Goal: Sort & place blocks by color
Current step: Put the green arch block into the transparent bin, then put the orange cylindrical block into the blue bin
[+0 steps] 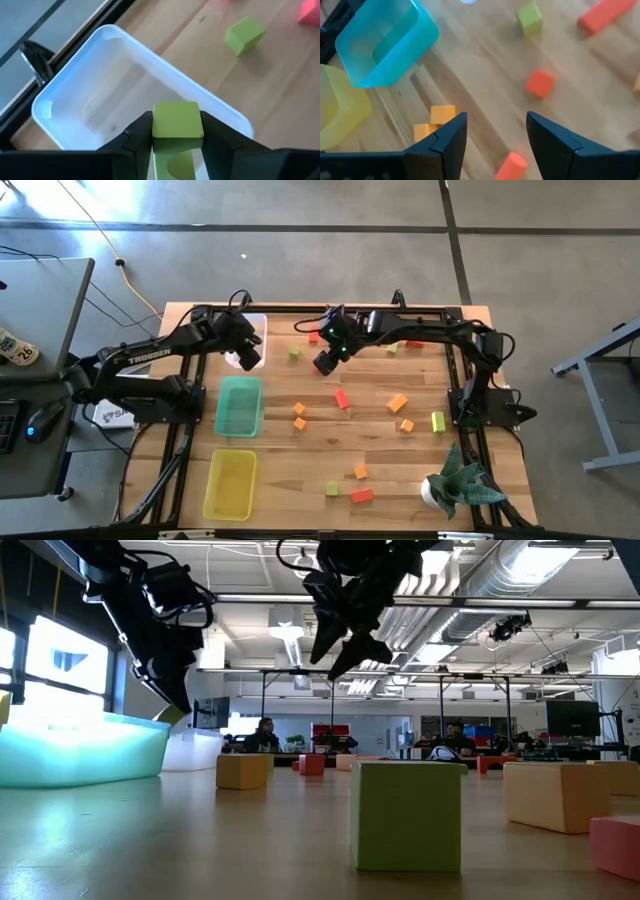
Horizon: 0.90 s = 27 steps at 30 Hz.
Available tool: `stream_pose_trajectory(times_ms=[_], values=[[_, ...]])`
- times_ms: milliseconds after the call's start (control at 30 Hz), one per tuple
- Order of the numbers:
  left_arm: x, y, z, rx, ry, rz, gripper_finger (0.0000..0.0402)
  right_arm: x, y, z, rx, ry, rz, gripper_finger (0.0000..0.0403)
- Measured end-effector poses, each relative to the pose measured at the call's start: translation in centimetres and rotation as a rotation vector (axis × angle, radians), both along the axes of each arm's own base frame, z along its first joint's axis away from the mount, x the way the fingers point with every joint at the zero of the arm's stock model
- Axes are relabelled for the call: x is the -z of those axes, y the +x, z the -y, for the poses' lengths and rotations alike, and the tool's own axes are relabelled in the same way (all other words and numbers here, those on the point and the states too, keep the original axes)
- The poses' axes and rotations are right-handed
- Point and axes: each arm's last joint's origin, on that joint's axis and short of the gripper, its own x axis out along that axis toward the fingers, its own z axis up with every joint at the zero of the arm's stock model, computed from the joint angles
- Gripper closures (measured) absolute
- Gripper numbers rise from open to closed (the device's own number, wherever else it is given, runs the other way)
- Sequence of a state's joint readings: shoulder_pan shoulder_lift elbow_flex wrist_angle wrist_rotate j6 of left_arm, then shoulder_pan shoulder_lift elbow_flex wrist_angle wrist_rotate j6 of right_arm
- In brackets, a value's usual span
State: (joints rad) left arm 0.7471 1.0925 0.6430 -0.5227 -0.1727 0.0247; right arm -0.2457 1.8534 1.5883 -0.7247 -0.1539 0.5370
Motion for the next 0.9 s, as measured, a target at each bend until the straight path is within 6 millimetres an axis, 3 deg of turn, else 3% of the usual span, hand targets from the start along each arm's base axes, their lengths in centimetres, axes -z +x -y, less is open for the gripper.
stream_pose_trajectory(times_ms=[500,767,900], values=[[0.5,0.4,-0.5,-0.048,-0.008,0.016,0.0202,5.1,0.6,-3.3,0.092,0.126,-0.308,0.0213],[0.4,0.4,-0.5,-0.032,-0.005,0.009,0.0195,5.7,1.0,-4.9,0.198,0.164,-0.336,0.0213],[-0.8,0.7,-0.7,-0.021,0.003,0.015,0.0197,5.8,1.0,-6.3,0.231,0.165,-0.356,0.0213]])
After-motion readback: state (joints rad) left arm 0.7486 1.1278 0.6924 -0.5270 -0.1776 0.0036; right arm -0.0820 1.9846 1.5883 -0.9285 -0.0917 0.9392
